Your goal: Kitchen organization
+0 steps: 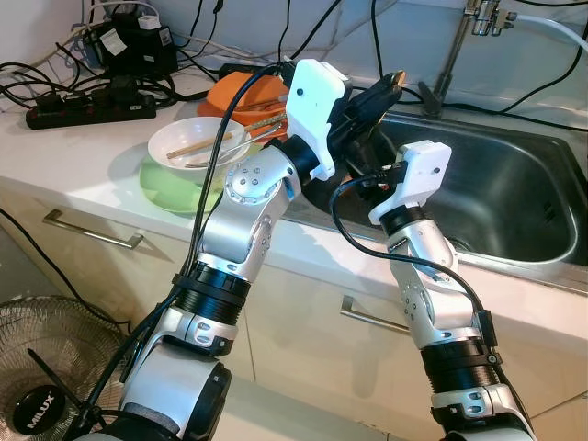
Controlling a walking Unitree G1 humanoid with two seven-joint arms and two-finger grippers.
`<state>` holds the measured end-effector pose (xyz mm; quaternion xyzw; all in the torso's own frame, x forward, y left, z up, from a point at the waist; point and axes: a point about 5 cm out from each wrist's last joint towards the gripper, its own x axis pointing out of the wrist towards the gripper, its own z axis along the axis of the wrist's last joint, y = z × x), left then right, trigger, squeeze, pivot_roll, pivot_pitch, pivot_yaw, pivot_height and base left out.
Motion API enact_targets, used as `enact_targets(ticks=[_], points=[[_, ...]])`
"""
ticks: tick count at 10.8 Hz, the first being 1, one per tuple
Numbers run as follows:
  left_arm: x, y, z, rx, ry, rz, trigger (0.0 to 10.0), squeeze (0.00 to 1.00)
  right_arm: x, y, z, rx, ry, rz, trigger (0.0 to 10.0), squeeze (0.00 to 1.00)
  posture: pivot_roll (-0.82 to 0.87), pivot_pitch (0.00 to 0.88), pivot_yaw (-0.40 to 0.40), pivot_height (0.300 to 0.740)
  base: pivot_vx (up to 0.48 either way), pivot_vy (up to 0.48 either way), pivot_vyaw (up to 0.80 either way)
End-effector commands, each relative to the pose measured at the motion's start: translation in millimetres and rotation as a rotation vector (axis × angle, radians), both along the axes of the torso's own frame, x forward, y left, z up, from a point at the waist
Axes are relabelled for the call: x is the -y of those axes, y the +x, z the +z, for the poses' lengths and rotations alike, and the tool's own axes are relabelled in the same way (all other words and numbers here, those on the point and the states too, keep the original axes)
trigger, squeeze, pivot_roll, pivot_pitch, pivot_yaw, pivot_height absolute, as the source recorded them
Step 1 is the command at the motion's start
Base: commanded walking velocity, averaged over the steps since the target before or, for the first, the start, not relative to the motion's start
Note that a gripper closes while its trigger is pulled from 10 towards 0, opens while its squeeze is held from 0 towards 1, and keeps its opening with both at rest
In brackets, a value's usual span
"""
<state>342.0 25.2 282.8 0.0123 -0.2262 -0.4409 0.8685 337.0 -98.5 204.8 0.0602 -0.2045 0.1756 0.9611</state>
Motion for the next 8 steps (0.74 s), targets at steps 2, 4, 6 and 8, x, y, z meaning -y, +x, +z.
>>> enact_targets(ticks=[2, 4, 6, 8], points=[[3.5, -4.4, -1.4, 0.010, 0.023, -0.033, 10.0, 0.00, -2.5, 2.4, 6.3, 0.017, 0.009, -0.003, 0.0, 0.00, 0.14, 0.000, 0.023, 0.740, 0.000, 0.000, 0.00], [4.1, -5.6, -1.9, 0.007, 0.024, -0.042, 10.0, 0.00, -2.5, 2.2, 5.5, 0.015, 0.014, -0.002, 0.0, 0.00, 0.15, 0.000, 0.023, 0.740, 0.000, 0.000, 0.00], [3.9, -6.2, -1.5, 0.005, 0.015, -0.047, 10.0, 0.00, -2.8, 2.3, 5.1, 0.017, 0.014, 0.001, 0.0, 0.00, 0.15, 0.000, 0.021, 0.740, 0.000, 0.000, 0.00], [3.8, -7.1, -1.4, 0.007, 0.011, -0.049, 10.0, 0.00, -2.0, 2.4, 4.8, 0.016, 0.014, 0.000, 0.0, 0.00, 0.15, 0.000, 0.020, 0.740, 0.000, 0.000, 0.00]])
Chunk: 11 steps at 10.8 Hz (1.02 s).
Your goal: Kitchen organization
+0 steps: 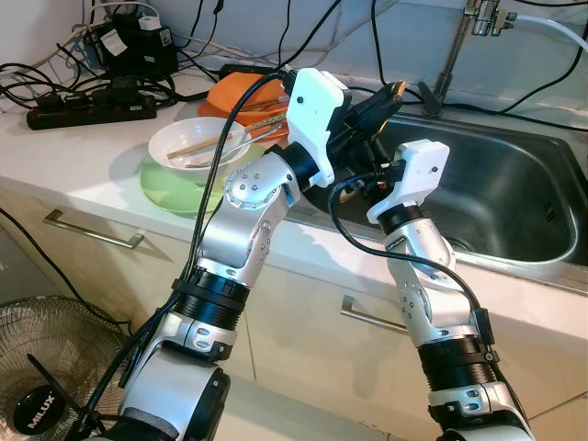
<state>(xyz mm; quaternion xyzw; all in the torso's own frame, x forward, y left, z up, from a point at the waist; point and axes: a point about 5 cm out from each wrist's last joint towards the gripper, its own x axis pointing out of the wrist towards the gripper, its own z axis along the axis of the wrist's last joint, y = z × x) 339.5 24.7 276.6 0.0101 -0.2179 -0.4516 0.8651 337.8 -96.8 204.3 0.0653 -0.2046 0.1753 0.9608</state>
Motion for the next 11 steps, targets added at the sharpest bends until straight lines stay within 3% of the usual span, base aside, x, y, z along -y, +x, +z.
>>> enact_targets(ticks=[1, 5, 6, 11], points=[[3.3, -4.6, 5, 0.022, 0.000, -0.027, 10.0, 0.00, 0.2, 1.7, 5, 0.018, 0.004, -0.003, 0.0, 0.00, 0.15, 0.000, 0.019, 0.740, 0.000, 0.000, 0.00], [3.9, -4.5, 6, 0.025, -0.009, -0.023, 10.0, 0.00, -0.2, 2.9, 6, 0.021, 0.001, -0.001, 0.0, 0.00, 0.15, 0.000, 0.018, 0.740, 0.000, 0.000, 0.00], [3.3, -3.5, 7, 0.015, -0.028, -0.014, 10.0, 1.00, 0.1, 2.9, 6, 0.021, 0.004, -0.006, 0.0, 0.00, 0.15, 0.000, 0.018, 0.740, 0.000, 0.000, 0.00], [2.1, -5.3, 7, -0.005, -0.055, -0.031, 10.0, 1.00, 10.6, 10.8, 5, 0.001, -0.015, -0.072, 0.0, 0.00, 0.15, 0.000, 0.008, 0.740, 0.000, 0.000, 0.00]])
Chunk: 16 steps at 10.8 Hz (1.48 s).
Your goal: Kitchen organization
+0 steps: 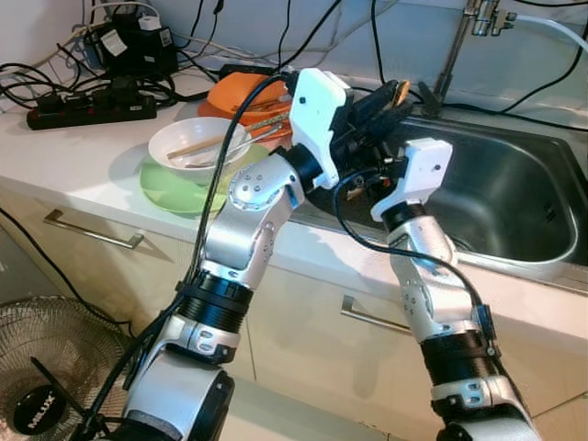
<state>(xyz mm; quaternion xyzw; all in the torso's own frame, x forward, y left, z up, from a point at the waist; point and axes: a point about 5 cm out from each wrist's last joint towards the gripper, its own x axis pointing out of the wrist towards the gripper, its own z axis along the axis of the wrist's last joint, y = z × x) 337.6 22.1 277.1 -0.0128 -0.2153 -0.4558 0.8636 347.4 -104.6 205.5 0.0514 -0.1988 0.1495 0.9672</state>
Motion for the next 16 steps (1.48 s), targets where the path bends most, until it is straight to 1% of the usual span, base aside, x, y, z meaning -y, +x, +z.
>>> enact_targets(ticks=[1, 2, 3, 4, 5, 6, 7, 8, 9, 10, 11, 12, 13, 14, 15, 16], points=[[-2.6, -2.2, 7, 0.021, -0.025, 0.005, 10.0, 0.54, 5.9, 4.5, 5, 0.013, -0.004, -0.030, 0.0, 0.00, 0.15, 0.000, 0.007, 0.740, 0.000, 0.000, 0.00], [-5.4, -0.7, 8, 0.023, -0.028, 0.027, 10.0, 0.00, 12.6, 9.8, 8, 0.014, -0.013, -0.059, 0.0, 0.00, 0.16, 0.000, 0.003, 0.740, 0.000, 0.000, 0.00], [-9.6, 1.3, 7, 0.014, -0.034, 0.049, 10.0, 0.00, 23.6, 17.2, 12, 0.011, -0.026, -0.104, 0.0, 0.00, 0.16, 0.000, 0.000, 0.740, 0.000, 0.000, 0.00], [-11.6, 1.9, 6, 0.007, -0.038, 0.057, 10.0, 0.00, 28.3, 20.4, 14, 0.006, -0.033, -0.125, 0.0, 0.00, 0.16, 0.000, -0.001, 0.740, 0.000, 0.000, 0.00], [-16.3, 3.0, 3, -0.014, -0.051, 0.075, 10.0, 0.00, 37.0, 25.4, 15, -0.005, -0.042, -0.164, 2.1, 0.00, 0.16, 0.000, -0.001, 0.740, 0.000, 0.000, 0.00], [-28.8, 6.8, -10, -0.066, -0.026, 0.144, 10.0, 0.00, 53.7, 34.6, 16, -0.030, -0.068, -0.238, 10.0, 0.00, 0.16, 0.000, -0.007, 0.740, 0.000, 0.000, 0.00], [-38.2, 9.3, -19, -0.118, -0.010, 0.193, 10.0, 0.00, 64.5, 40.6, 17, -0.049, -0.092, -0.281, 10.0, 0.00, 0.17, 0.000, -0.011, 0.740, 0.000, 0.000, 0.00], [-45.1, 10.4, -26, -0.151, 0.021, 0.225, 10.0, 0.00, 71.4, 44.8, 17, -0.072, -0.114, -0.313, 10.0, 0.00, 0.17, 0.000, -0.015, 0.740, 0.000, 0.000, 0.00], [-52.1, 10.2, -42, -0.215, 0.091, 0.252, 10.0, 0.00, 78.7, 50.6, 15, -0.116, -0.143, -0.349, 10.0, 0.00, 0.18, 0.000, -0.021, 0.740, 0.000, 0.000, 0.00], [-53.4, 9.1, -49, -0.238, 0.113, 0.255, 10.0, 0.00, 80.1, 52.5, 14, -0.129, -0.156, -0.361, 10.0, 0.00, 0.18, 0.000, -0.026, 0.740, 0.000, 0.000, 0.00], [-55.7, 6.6, -55, -0.253, 0.115, 0.272, 10.0, 0.00, 82.0, 55.1, 14, -0.148, -0.170, -0.373, 10.0, 0.00, 0.19, 0.000, -0.034, 0.740, 0.000, 0.000, 0.00], [-56.9, 6.1, -50, -0.250, 0.063, 0.284, 10.0, 0.00, 82.8, 56.4, 14, -0.152, -0.161, -0.373, 10.0, 0.00, 0.19, 0.000, -0.039, 0.740, 0.000, 0.000, 0.00], [-57.9, 5.7, -38, -0.228, -0.019, 0.292, 10.0, 0.00, 80.0, 56.9, 13, -0.151, -0.162, -0.366, 10.0, 0.00, 0.19, 0.000, -0.035, 0.740, 0.000, 0.000, 0.00], [-60.8, 5.7, -29, -0.220, -0.068, 0.296, 10.0, 0.00, 78.1, 57.3, 10, -0.157, -0.154, -0.365, 10.0, 0.00, 0.19, 0.000, -0.033, 0.740, 0.000, 0.000, 0.00], [-61.2, 5.5, -30, -0.218, -0.036, 0.294, 10.0, 0.00, 78.1, 57.6, 9, -0.160, -0.153, -0.366, 10.0, 0.00, 0.19, 0.000, -0.032, 0.740, 0.000, 0.000, 0.00], [-60.9, 5.6, -32, -0.224, -0.023, 0.297, 10.0, 0.00, 78.2, 57.9, 9, -0.162, -0.154, -0.366, 10.0, 0.00, 0.19, 0.000, -0.031, 0.740, 0.000, 0.000, 0.00]])
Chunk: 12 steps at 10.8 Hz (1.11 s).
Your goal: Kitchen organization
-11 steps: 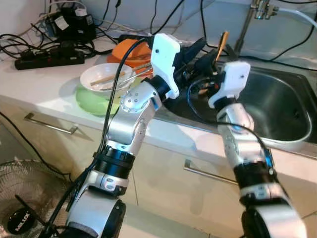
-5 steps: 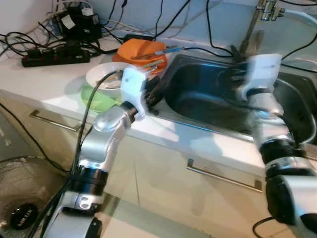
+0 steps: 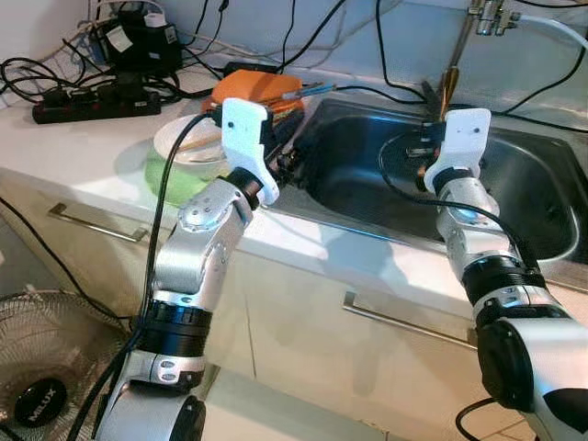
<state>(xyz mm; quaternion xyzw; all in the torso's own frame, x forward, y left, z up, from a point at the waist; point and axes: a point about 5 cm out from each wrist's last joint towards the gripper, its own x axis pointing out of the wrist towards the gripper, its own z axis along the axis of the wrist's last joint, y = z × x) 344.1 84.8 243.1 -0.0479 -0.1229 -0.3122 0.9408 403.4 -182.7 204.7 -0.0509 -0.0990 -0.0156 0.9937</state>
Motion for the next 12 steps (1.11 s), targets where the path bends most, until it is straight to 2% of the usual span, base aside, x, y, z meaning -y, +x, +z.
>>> enact_targets(ticks=[1, 3, 7, 10, 12], points=[[3.0, -1.9, -4, -0.014, 0.030, -0.011, 10.0, 0.00, 0.8, 2.4, 9, 0.026, 0.000, -0.005, 10.0, 0.00, 0.19, 0.000, -0.030, 0.740, 0.000, 0.000, 0.00], [2.9, -3.5, -5, -0.028, 0.039, -0.024, 10.0, 0.00, 1.5, 2.7, 7, 0.014, -0.003, -0.009, 10.0, 0.00, 0.20, 0.000, -0.029, 0.740, 0.000, 0.000, 0.00], [6.0, -9.6, -24, -0.109, 0.141, -0.065, 10.0, 0.00, 1.5, 1.9, -7, -0.046, -0.012, -0.021, 10.0, 0.00, 0.21, 0.000, -0.020, 0.740, 0.000, 0.000, 0.00], [11.9, -19.3, -36, -0.160, 0.214, -0.109, 10.0, 0.00, -0.8, 1.6, -17, -0.106, -0.011, -0.023, 10.0, 0.00, 0.22, 0.000, -0.021, 0.740, 0.000, 0.000, 0.00], [13.6, -23.0, -39, -0.179, 0.225, -0.118, 10.0, 0.00, -2.9, 1.6, -21, -0.128, -0.009, -0.018, 10.0, 0.00, 0.22, 0.000, -0.024, 0.740, 0.000, 0.000, 0.00]])
